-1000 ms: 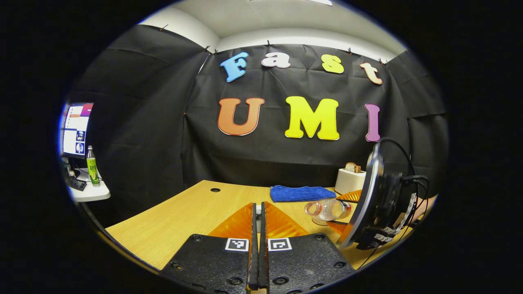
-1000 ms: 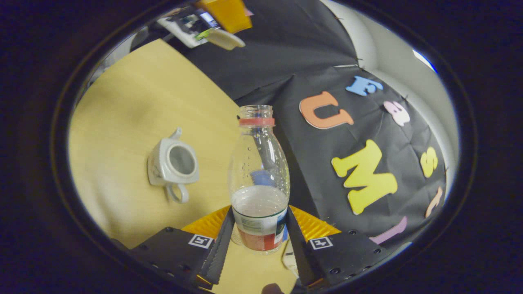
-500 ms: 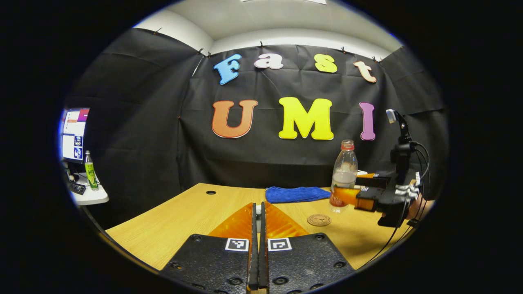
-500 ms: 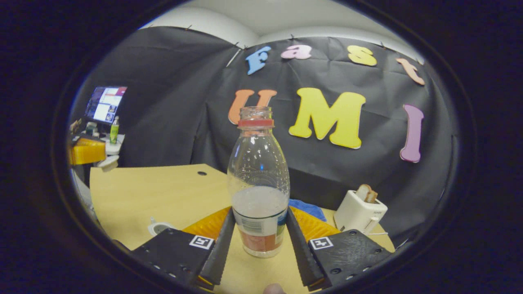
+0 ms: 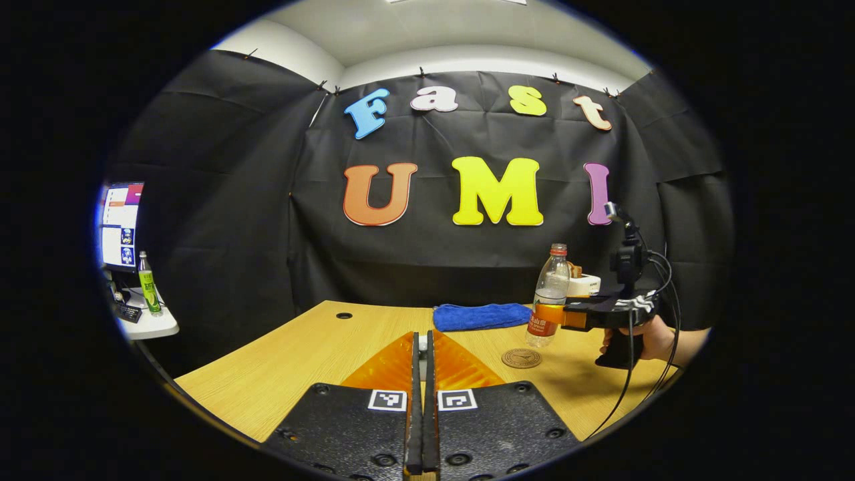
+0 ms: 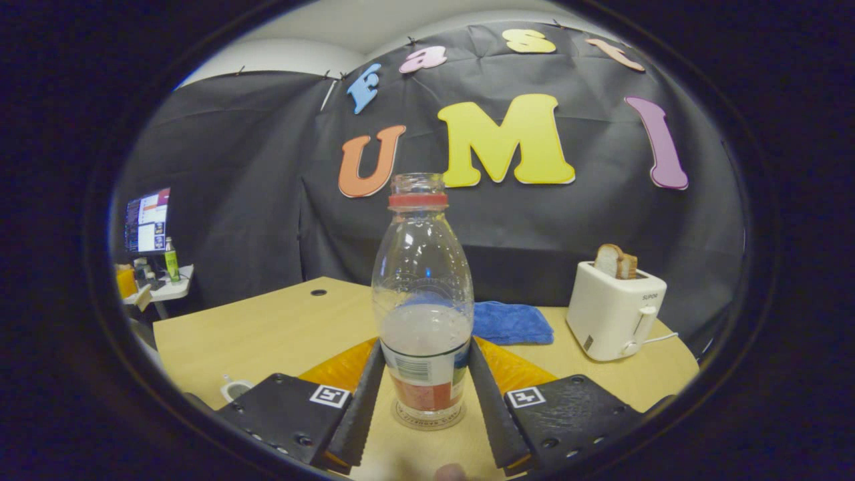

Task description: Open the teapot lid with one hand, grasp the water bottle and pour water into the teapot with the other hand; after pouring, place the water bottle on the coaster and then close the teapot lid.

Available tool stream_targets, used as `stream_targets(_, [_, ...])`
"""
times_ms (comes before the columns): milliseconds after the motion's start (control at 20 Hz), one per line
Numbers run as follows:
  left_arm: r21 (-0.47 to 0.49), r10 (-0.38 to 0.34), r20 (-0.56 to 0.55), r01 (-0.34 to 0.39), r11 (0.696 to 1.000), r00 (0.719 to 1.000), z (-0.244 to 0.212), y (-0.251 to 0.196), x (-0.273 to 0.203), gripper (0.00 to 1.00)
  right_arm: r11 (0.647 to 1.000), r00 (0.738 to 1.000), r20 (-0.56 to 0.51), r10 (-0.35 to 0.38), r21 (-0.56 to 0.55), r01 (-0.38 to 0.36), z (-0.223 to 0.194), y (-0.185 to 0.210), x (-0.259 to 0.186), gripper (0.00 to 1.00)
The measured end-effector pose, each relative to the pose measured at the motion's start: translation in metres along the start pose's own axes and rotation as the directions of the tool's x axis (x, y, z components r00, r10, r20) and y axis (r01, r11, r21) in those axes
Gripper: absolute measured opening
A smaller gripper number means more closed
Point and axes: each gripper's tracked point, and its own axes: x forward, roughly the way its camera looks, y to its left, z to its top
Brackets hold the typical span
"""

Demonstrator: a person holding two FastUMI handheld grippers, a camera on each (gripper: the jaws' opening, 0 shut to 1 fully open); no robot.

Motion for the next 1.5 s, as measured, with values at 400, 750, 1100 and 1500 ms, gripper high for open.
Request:
stream_targets(400, [0.005,0.018,-0.011,-0.018,1.000,1.000,-0.005,0.008,0.003,0.03,1.000,0.998,-0.058,-0.015,0.020,0.016,-0.034,-0.002,0.031,0.70])
stream_targets(750, [0.006,0.021,-0.012,-0.020,1.000,1.000,-0.005,0.009,0.003,0.03,1.000,0.998,-0.063,-0.008,0.022,0.009,-0.043,0.004,0.038,0.72])
stream_targets(1100, [-0.001,0.029,-0.006,-0.029,1.000,1.000,-0.004,0.009,0.003,0.03,1.000,0.998,-0.059,-0.017,-0.002,0.016,-0.046,0.006,0.032,0.87])
stream_targets(1500, [-0.013,0.001,0.016,-0.001,1.000,1.000,-0.001,-0.012,0.009,0.03,0.999,0.999,-0.033,-0.042,0.022,0.043,-0.032,-0.007,-0.028,0.98])
